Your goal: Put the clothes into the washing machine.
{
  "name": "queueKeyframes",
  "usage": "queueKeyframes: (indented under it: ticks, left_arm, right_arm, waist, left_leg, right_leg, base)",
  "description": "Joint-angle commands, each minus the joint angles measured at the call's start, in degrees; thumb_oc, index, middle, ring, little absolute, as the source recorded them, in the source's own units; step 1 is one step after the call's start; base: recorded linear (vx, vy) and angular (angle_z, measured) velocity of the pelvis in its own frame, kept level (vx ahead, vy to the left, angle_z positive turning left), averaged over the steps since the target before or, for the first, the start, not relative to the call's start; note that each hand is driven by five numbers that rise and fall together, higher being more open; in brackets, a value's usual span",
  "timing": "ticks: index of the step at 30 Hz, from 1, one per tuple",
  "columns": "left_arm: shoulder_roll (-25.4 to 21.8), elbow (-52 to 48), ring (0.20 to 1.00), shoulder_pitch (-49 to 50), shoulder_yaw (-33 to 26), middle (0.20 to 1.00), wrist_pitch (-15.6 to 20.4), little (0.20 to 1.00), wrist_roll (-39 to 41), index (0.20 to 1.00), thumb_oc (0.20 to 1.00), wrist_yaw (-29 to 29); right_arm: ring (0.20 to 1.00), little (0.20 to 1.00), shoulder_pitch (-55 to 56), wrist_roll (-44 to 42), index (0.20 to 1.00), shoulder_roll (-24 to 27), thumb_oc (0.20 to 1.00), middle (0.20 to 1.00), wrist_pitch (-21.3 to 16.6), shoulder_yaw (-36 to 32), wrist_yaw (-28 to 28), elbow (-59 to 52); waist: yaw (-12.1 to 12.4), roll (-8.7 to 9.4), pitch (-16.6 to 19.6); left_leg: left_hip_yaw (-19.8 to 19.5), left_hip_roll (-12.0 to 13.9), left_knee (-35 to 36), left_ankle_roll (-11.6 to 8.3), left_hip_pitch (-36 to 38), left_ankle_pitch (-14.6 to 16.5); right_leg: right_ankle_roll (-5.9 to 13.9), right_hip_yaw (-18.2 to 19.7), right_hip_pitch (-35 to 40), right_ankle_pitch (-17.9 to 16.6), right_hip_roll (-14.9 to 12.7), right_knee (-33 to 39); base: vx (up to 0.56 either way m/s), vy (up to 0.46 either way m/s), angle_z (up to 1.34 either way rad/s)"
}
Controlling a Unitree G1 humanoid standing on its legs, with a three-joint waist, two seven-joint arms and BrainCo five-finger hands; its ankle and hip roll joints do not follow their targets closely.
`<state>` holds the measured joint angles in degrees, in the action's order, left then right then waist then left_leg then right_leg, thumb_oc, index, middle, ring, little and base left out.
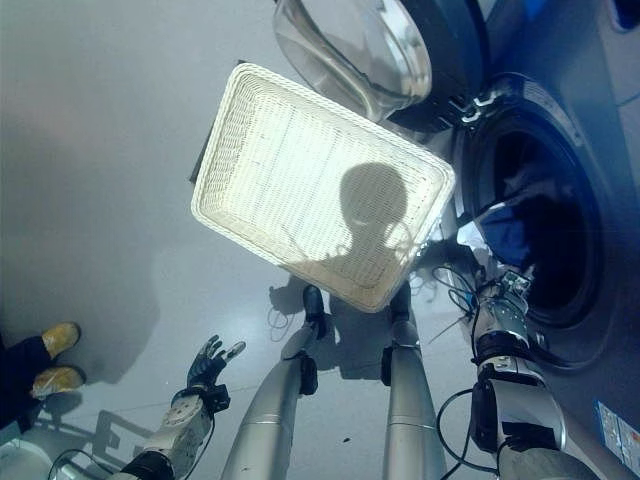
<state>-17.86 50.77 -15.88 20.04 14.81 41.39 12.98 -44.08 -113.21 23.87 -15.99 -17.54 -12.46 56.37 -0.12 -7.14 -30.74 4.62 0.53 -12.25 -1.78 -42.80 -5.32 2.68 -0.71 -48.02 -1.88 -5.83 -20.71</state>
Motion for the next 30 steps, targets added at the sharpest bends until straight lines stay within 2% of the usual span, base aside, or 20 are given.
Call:
queueKeyframes:
  ticks: [1,6,12,18,19,20,21,22,23,24,30]
  left_arm:
    - [0.2,0.3,1.000,1.6,-0.2,1.000,1.1,1.000,-0.1,1.000,1.000,0.9]
    - [0.4,0.3,1.000,1.7,-0.6,1.000,1.0,1.000,-0.1,1.000,1.000,1.1]
    - [0.6,0.4,1.000,0.4,-1.5,1.000,0.7,1.000,-0.7,1.000,1.000,1.5]
    - [0.7,0.5,1.000,0.4,-1.5,1.000,0.7,1.000,-0.7,1.000,1.000,1.6]
    - [0.5,1.4,1.000,-0.2,-1.9,1.000,0.6,1.000,-0.6,1.000,1.000,1.2]
    - [0.5,1.6,1.000,0.0,-1.9,1.000,0.6,1.000,-0.5,1.000,1.000,1.1]
    - [0.5,1.6,1.000,0.0,-1.9,1.000,0.6,1.000,-0.5,1.000,1.000,1.1]
    - [0.5,1.9,1.000,0.2,-2.0,1.000,0.6,1.000,-0.1,1.000,1.000,0.7]
    - [0.7,2.7,1.000,0.6,-2.4,1.000,1.0,1.000,0.1,1.000,1.000,-0.2]
    - [1.0,3.0,1.000,0.4,-2.5,1.000,0.9,1.000,0.0,1.000,1.000,-0.2]
    - [0.6,3.1,1.000,0.8,-3.5,1.000,0.9,1.000,-0.1,1.000,1.000,-0.8]
  right_arm:
    - [1.000,1.000,3.4,0.2,1.000,2.9,1.000,1.000,0.0,-0.9,4.8,-5.1]
    - [1.000,1.000,4.4,0.2,1.000,1.8,1.000,1.000,-0.1,-0.6,5.6,-7.2]
    - [1.000,1.000,3.8,0.2,1.000,1.2,1.000,1.000,5.6,0.1,9.7,-3.8]
    - [1.000,1.000,3.9,0.2,1.000,1.2,1.000,1.000,6.0,0.6,10.1,-3.4]
    - [1.000,1.000,3.3,0.2,1.000,2.5,1.000,1.000,4.6,2.1,11.8,-2.3]
    - [1.000,1.000,3.5,0.2,1.000,2.9,1.000,1.000,2.8,2.7,12.2,-2.2]
    - [1.000,1.000,3.5,0.2,1.000,2.9,1.000,1.000,2.8,2.7,12.2,-2.2]
    - [1.000,1.000,3.7,0.2,1.000,3.8,1.000,1.000,-4.1,4.6,14.4,-2.6]
    - [1.000,1.000,4.9,0.2,1.000,3.3,1.000,1.000,-7.8,6.1,16.5,-3.2]
    - [1.000,1.000,5.1,0.7,1.000,3.1,1.000,1.000,-8.8,6.6,17.2,-3.1]
    - [1.000,1.000,5.1,0.2,1.000,4.8,1.000,1.000,-9.0,6.0,19.5,-4.2]
  waist:
    - [-0.1,-3.91,0.9]
    - [-0.2,-3.38,0.9]
    - [0.0,-3.23,0.9]
    - [0.0,-3.20,0.9]
    - [0.1,-3.03,0.9]
    - [0.0,-2.95,0.9]
    - [0.0,-2.95,0.9]
    - [-0.2,-2.80,0.9]
    - [-0.5,-2.34,0.9]
    - [-0.7,-2.20,0.9]
    - [-0.8,-1.73,0.9]
  left_leg:
    - [0.5,-4.7,1.6,0.57,1.2,1.6]
    - [0.5,-4.8,2.5,0.83,1.9,1.4]
    - [0.5,-4.8,3.8,1.18,2.4,0.5]
    - [0.4,-4.9,4.1,1.20,3.1,0.9]
    - [0.6,-4.8,5.0,1.26,3.6,0.3]
    - [0.6,-4.8,5.1,1.22,4.2,0.7]
    - [0.6,-4.8,5.1,1.22,4.2,0.7]
    - [0.7,-4.8,5.3,1.18,4.7,0.8]
    - [0.8,-4.8,5.2,1.28,5.3,1.0]
    - [1.0,-4.9,5.3,1.44,5.7,1.0]
    - [1.3,-5.0,4.9,1.66,6.7,1.6]
  right_leg:
    - [-1.38,-5.7,1.6,6.1,5.6,-3.6]
    - [-1.07,-5.7,2.2,5.4,5.6,-2.9]
    - [-0.56,-5.7,2.7,3.8,5.6,-1.3]
    - [-0.34,-5.7,3.3,4.1,5.4,-1.1]
    - [-0.09,-5.9,3.8,2.9,5.3,0.4]
    - [0.02,-5.8,4.4,3.3,5.2,0.5]
    - [0.02,-5.8,4.4,3.3,5.2,0.5]
    - [0.03,-5.8,4.8,3.1,5.2,0.9]
    - [0.02,-5.6,5.5,2.8,5.3,1.5]
    - [-0.01,-5.5,5.8,2.6,5.3,1.9]
    - [0.16,-5.5,6.9,2.3,5.1,2.5]
  base:
    - [-0.03,0.021,0.07]
    - [-0.04,0.029,0.03]
    - [-0.06,0.021,0.07]
    - [-0.02,0.010,0.00]
    - [-0.07,0.049,-0.03]
    - [-0.07,0.049,-0.03]
    - [-0.01,0.044,-0.06]
    - [-0.04,0.080,-0.05]
    - [-0.05,0.103,-0.05]
    - [-0.03,0.082,0.00]
    - [-0.01,0.020,-0.03]
